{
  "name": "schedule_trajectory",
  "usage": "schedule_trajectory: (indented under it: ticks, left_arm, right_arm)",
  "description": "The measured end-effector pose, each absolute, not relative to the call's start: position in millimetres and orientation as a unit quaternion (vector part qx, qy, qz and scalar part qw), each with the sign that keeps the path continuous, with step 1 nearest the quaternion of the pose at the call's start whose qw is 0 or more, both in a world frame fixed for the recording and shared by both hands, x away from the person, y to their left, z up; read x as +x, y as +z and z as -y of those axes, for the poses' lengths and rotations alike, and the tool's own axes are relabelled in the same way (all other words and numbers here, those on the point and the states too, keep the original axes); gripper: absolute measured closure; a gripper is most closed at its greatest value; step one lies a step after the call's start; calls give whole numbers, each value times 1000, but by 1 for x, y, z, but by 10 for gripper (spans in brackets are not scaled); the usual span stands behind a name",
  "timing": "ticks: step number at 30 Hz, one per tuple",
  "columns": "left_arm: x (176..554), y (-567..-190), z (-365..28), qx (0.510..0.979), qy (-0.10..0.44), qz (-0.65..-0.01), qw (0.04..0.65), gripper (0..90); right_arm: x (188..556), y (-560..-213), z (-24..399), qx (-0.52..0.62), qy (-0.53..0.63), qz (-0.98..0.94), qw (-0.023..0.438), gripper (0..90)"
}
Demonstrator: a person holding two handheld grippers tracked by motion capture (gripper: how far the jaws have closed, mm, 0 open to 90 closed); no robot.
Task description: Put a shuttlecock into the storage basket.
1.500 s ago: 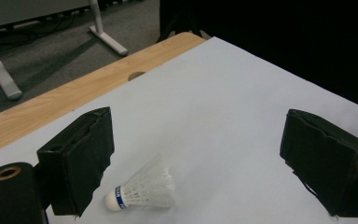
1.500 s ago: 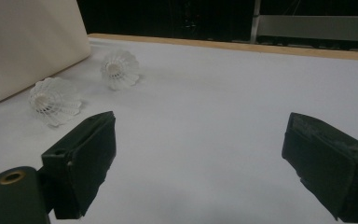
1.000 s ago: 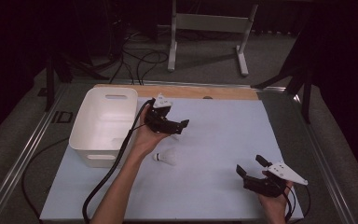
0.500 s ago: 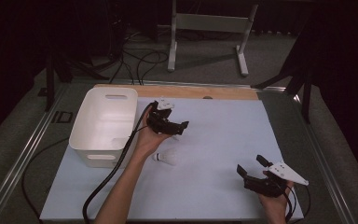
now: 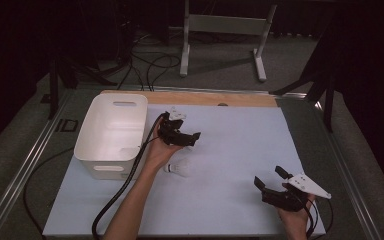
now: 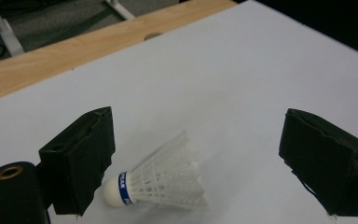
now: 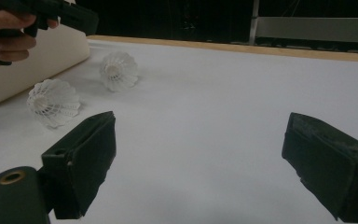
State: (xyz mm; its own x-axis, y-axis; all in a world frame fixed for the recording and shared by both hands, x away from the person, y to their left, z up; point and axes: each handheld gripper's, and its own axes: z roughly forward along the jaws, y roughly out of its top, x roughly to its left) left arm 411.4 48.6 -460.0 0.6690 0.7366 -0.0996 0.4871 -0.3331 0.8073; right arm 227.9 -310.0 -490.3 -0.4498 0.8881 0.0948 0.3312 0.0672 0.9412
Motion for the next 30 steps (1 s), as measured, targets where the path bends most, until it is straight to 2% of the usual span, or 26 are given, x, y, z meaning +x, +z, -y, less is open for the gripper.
schedule_trajectory:
  ticks: [30]
  left_arm:
    - [425, -485, -46, 811, 138, -411, 392, 140]
  right_arm:
    - [228, -490, 311, 450, 513, -678, 272, 99]
